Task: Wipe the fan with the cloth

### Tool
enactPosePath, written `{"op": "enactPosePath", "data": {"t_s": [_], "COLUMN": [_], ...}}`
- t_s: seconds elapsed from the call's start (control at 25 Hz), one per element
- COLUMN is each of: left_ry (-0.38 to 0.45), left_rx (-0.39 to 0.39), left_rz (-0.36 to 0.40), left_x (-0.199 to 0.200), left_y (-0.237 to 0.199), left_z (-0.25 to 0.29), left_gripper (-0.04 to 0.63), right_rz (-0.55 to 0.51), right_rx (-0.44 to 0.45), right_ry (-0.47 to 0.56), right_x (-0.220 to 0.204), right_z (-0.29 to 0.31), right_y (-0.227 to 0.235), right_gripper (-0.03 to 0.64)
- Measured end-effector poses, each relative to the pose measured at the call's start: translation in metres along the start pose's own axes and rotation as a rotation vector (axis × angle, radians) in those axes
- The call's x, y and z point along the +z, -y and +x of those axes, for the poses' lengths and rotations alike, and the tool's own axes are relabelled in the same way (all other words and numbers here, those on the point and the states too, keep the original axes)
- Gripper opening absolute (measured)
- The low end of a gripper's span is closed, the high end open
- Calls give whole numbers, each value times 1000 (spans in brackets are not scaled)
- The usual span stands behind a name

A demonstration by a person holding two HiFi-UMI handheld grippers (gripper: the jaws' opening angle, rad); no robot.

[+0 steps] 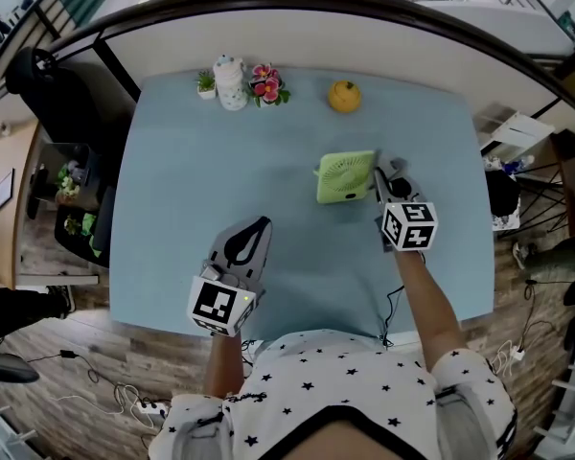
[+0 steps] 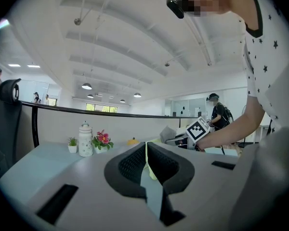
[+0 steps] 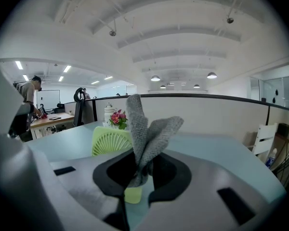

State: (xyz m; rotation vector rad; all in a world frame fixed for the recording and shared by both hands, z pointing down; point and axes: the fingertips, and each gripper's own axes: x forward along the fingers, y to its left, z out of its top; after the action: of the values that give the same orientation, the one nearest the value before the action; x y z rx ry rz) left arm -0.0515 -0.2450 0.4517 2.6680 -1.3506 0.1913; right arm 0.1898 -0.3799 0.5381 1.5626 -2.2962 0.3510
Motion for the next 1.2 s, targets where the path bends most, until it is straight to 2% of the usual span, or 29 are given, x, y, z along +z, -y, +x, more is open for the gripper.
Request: {"op": "enactPosePath", "data": {"t_s": [0.16, 0.36, 0.52, 0.68, 0.88, 1.2], "left_ry": [-3, 0, 0, 0, -1, -4], "left_rx": [5, 3, 5, 15, 24, 18], "left_rz": [1, 0, -2, -5, -8, -9], "left_x": [-1, 1, 1, 0, -1, -3], "left_y": [-1, -2, -1, -4, -7, -5], "left_z": [-2, -4, -4, -6, -9, -7], "left_gripper": [34, 34, 34, 34, 34, 34], "right_rz": [6, -49, -83, -115, -134, -124], "right_rx": [34, 143, 227, 270, 279, 240], "right_ry": [51, 104, 77, 25, -19, -19], "right_x": [16, 36, 28, 9, -6, -6], "right_z": [-4, -3, 6, 16, 26, 26], "right_y": [-15, -64, -98, -119, -128, -111], "right_gripper": [61, 61, 61, 61, 62, 62]}}
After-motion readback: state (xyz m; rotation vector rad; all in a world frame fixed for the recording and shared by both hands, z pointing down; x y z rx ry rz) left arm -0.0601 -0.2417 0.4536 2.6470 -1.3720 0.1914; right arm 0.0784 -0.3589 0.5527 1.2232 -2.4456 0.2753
